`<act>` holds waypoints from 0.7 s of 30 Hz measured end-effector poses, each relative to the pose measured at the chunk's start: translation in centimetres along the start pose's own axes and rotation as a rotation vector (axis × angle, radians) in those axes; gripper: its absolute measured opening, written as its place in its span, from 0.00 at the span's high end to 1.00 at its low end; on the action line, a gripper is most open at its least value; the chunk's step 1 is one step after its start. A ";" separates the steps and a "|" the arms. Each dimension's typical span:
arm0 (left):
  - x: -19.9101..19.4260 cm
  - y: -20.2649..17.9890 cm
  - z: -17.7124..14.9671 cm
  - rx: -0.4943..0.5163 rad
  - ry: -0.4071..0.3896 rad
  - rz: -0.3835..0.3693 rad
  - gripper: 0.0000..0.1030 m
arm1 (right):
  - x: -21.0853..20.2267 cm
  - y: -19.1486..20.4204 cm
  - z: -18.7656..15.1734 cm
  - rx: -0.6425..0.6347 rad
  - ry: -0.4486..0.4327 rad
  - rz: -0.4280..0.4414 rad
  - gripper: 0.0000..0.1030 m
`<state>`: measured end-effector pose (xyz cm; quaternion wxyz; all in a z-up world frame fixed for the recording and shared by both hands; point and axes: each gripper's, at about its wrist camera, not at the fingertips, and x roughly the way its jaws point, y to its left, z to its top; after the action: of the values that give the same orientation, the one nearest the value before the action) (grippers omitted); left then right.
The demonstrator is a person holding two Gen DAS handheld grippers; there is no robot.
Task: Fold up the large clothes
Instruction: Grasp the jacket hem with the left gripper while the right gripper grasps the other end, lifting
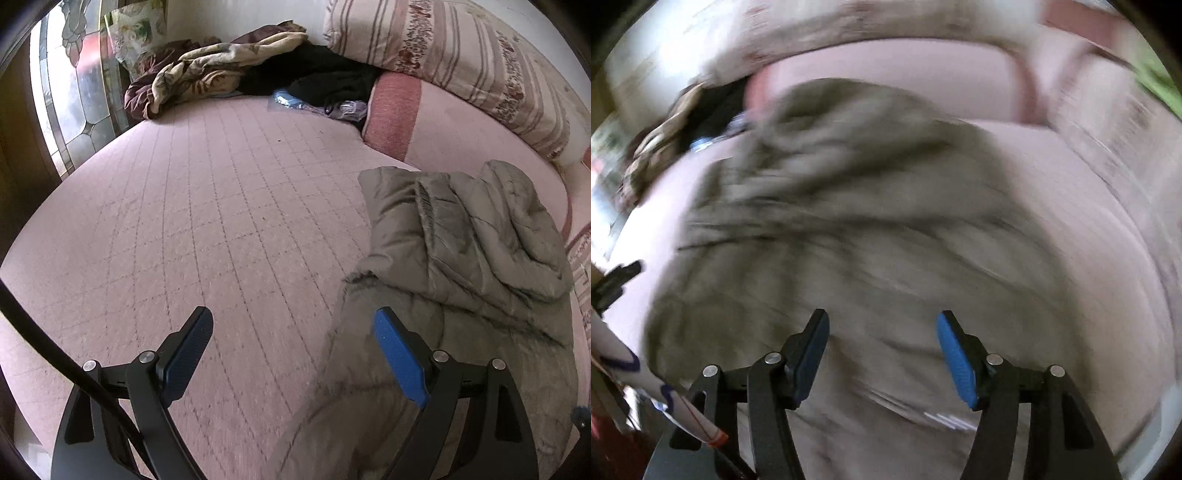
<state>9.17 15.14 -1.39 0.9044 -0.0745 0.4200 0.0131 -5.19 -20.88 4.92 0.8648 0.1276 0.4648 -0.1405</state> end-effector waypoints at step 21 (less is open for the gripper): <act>-2.6 7.6 -9.6 -0.085 0.292 -0.279 0.14 | -0.5 -18.3 -9.0 0.442 -0.045 0.127 0.21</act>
<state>-0.42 21.36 -6.42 0.8230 -0.1709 0.5314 -0.1054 -18.96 -34.67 -1.12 0.8331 0.3397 0.3945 -0.1868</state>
